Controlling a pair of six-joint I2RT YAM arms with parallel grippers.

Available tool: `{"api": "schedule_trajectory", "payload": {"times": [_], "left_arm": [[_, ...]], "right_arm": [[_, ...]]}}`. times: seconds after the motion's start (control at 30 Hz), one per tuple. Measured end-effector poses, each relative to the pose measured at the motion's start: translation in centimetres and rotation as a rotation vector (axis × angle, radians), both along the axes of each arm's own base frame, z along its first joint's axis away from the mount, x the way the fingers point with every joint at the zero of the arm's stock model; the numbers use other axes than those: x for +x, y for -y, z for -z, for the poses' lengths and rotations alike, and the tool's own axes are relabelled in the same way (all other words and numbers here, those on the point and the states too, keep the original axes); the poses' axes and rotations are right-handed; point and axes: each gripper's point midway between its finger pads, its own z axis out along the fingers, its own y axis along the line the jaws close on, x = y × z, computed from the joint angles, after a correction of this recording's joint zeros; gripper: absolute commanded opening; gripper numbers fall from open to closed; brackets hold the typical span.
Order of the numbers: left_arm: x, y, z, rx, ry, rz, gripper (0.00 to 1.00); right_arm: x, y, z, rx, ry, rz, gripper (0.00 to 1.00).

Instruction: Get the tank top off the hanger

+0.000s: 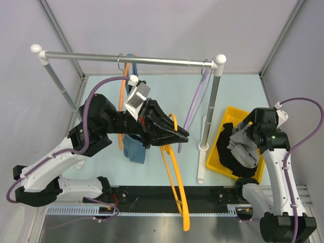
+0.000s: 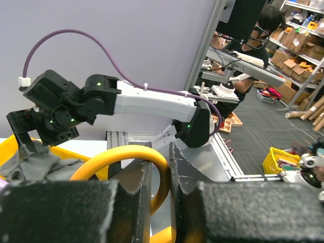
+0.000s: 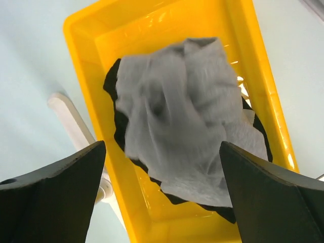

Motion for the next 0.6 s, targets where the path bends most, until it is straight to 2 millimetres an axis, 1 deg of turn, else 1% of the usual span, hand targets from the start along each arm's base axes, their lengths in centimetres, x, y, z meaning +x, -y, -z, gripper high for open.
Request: {"api": "schedule_trajectory", "payload": {"times": [0.1,0.17,0.3,0.33,0.4,0.47,0.5,0.6], "left_arm": [[0.4,-0.1,0.1,0.002,0.002,-0.009,0.00],[0.5,-0.2,0.0,0.001,0.003,-0.014,0.00],[0.1,-0.9,-0.4,-0.010,0.013,-0.006,0.00],[-0.2,-1.2,-0.6,-0.016,0.018,0.000,0.00],[-0.7,-1.9,-1.0,-0.028,0.029,0.010,0.00],[-1.2,-2.6,-1.3,-0.040,0.043,0.019,0.00],[-1.5,-3.0,-1.5,-0.045,0.052,0.026,0.00],[-2.4,-4.0,-1.9,-0.060,0.077,0.047,0.00]], "right_arm": [[-0.1,-0.9,-1.0,-0.031,0.002,-0.062,1.00],[0.1,-2.1,-2.4,-0.047,0.022,-0.140,1.00],[-0.2,-5.7,-6.1,-0.044,0.092,-0.327,1.00],[-0.6,-7.0,-7.2,-0.024,0.128,-0.387,1.00],[-1.8,-9.5,-9.1,0.034,0.208,-0.503,0.99],[-3.7,-11.5,-10.8,0.103,0.282,-0.607,0.98],[-4.5,-12.0,-11.4,0.128,0.304,-0.640,0.97],[-7.1,-13.6,-14.2,0.216,0.379,-0.747,0.97]]}}
